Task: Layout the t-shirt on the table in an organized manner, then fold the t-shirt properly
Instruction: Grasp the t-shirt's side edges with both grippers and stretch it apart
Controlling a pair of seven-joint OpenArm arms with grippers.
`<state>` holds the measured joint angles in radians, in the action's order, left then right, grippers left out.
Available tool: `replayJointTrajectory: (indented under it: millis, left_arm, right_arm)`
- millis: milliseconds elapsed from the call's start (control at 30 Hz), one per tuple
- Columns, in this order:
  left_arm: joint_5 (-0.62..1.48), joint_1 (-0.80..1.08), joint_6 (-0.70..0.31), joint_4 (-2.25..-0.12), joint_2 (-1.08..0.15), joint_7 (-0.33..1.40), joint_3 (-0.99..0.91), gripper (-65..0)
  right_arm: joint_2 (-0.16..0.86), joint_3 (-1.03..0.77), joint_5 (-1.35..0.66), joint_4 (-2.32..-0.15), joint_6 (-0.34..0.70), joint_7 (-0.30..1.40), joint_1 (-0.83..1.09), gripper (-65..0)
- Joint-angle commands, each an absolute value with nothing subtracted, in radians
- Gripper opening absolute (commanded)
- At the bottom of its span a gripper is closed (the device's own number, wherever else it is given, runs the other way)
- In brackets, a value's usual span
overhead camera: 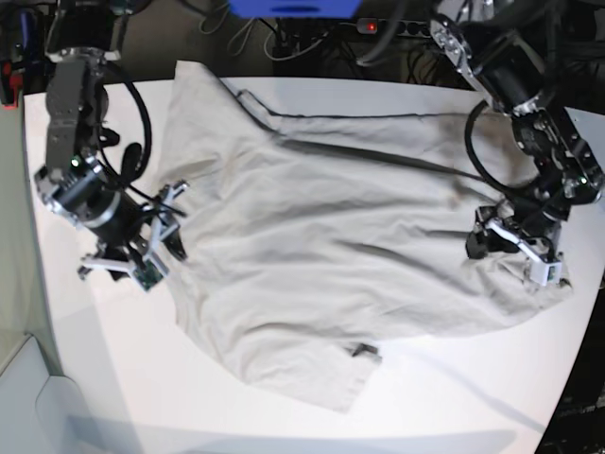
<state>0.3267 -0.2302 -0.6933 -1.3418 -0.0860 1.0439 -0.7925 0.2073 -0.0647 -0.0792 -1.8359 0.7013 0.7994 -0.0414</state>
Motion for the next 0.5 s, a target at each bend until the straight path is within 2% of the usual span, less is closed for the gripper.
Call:
replayJointTrajectory:
  millis: [0,100,267,467]
  left_arm:
    - [0.314,-0.257,-0.691,-1.313,-0.094,1.010,-0.794,-21.9]
    - [0.219,-0.292,-0.691,-1.214,-0.084,0.957,-0.794,-21.9]
    - [0.120,-0.289,-0.691,-1.190,-0.082,0.952,-0.797,-21.9]
    - [0.105,-0.179,-0.691,-1.196,-0.084,0.967,-0.800,-21.9]
  right_arm:
    - [0.202,-0.048,-0.077,-1.791,0.698,0.794,-0.093,-37.7]
    - [0.191,-0.021,-0.077,-1.596,0.698,0.792,-0.208,-37.7]
    - [0.196,-0.013,-0.077,-1.293,0.698,0.786,-0.361,-37.9]
    - [0.226,-0.010,-0.076,-1.084,0.698,0.693,-0.397,-38.0]
